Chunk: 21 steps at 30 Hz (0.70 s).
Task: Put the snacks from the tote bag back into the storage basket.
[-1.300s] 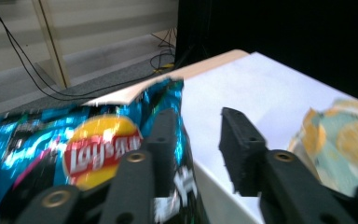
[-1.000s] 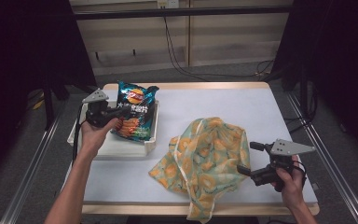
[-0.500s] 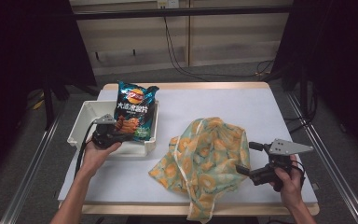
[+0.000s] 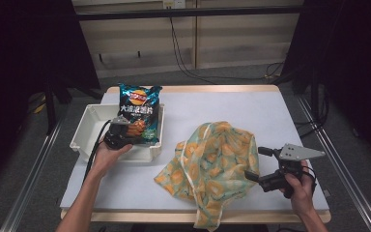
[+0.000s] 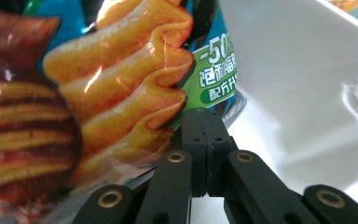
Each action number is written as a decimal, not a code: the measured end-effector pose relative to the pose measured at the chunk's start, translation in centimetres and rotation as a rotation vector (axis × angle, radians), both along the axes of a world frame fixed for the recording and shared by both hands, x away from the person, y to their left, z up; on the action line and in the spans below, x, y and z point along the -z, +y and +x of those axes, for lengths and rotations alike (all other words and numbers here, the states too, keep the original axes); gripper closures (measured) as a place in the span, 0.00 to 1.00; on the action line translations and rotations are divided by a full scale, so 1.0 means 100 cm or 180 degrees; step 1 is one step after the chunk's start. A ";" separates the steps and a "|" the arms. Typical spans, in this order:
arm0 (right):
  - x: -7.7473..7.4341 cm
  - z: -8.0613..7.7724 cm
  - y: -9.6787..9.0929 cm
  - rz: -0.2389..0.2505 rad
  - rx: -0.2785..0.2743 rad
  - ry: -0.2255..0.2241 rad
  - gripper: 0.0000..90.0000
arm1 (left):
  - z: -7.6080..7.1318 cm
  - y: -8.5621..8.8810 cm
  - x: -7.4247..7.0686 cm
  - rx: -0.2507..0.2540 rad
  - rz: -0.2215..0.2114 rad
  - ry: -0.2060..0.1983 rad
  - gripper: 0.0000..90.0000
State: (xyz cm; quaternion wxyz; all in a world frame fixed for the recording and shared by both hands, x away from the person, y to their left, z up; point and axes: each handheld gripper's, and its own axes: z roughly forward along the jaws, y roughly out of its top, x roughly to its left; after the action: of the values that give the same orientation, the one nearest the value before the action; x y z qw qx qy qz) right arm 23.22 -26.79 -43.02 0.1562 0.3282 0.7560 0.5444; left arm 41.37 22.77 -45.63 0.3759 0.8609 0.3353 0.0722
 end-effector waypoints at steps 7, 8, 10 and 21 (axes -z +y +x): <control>-0.001 -0.001 -0.002 0.0016 0.0009 -0.0001 0.00 | -0.001 0.008 0.002 0.0005 0.0142 0.0161 0.97; -0.001 -0.001 -0.003 0.0016 0.0008 -0.0011 0.00 | -0.002 0.011 0.003 -0.0018 0.0114 0.0171 0.97; -0.001 0.000 -0.003 0.0018 0.0014 -0.0007 0.00 | 0.000 0.016 0.006 -0.0062 0.0104 0.0153 0.99; 0.002 0.001 -0.001 -0.0004 0.0019 0.0014 0.00 | 0.019 0.015 0.004 -0.0070 0.0229 0.0165 0.97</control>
State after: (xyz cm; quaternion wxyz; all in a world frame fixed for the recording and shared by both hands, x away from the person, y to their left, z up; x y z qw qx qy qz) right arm 23.34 -26.84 -43.19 0.1564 0.3314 0.7558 0.5427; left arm 43.29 24.26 -46.07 0.3350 0.8716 0.3516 0.0660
